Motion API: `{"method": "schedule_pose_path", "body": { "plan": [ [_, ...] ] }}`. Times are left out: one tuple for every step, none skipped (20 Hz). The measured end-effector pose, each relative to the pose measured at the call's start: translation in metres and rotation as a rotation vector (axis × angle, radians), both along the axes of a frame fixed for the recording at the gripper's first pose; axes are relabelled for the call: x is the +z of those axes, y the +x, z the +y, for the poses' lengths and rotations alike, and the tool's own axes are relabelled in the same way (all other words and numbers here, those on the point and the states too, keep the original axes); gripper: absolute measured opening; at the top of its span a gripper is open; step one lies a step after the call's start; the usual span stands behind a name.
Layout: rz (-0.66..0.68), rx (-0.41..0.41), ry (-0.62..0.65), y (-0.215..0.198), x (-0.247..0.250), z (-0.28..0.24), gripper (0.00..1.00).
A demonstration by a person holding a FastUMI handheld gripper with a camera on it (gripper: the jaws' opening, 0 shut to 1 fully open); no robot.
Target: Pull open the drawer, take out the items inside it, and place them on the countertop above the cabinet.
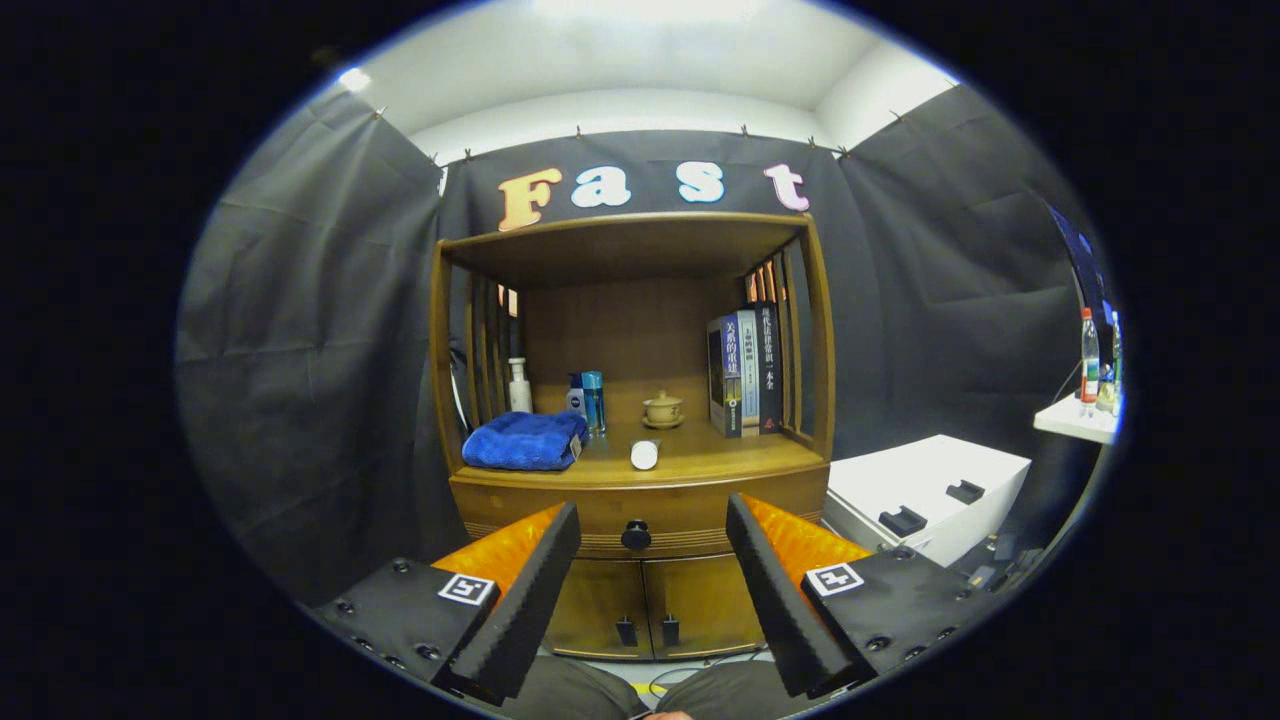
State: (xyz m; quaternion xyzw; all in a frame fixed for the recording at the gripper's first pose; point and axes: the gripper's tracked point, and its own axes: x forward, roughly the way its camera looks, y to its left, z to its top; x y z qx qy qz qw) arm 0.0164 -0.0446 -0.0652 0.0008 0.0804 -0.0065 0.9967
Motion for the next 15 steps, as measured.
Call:
{"method": "schedule_pose_path", "body": {
  "plan": [
    [-0.013, 0.004, -0.006, -0.007, 0.005, 0.002, 0.97],
    [-0.022, 0.011, -0.006, -0.014, 0.008, 0.004, 0.97],
    [-0.028, 0.016, -0.002, -0.019, 0.01, 0.006, 0.97],
    [-0.037, 0.02, 0.002, -0.022, 0.013, 0.007, 0.97],
    [-0.045, 0.023, 0.001, -0.023, 0.015, 0.007, 0.97],
    [-0.047, 0.023, 0.0, -0.023, 0.015, 0.006, 0.97],
    [-0.048, 0.022, 0.003, -0.023, 0.015, 0.005, 0.97],
    [-0.05, 0.019, 0.007, -0.023, 0.015, 0.005, 0.97],
    [-0.053, 0.018, 0.01, -0.022, 0.015, 0.006, 0.97],
    [-0.056, 0.016, 0.014, -0.022, 0.015, 0.006, 0.97],
    [-0.056, 0.015, 0.02, -0.022, 0.014, 0.006, 0.97],
    [-0.054, 0.014, 0.026, -0.021, 0.013, 0.006, 0.97],
    [-0.051, 0.013, 0.029, -0.02, 0.012, 0.006, 0.97],
    [-0.047, 0.013, 0.027, -0.02, 0.011, 0.006, 0.97],
    [-0.043, 0.012, 0.025, -0.02, 0.01, 0.005, 0.97]
  ]
}}
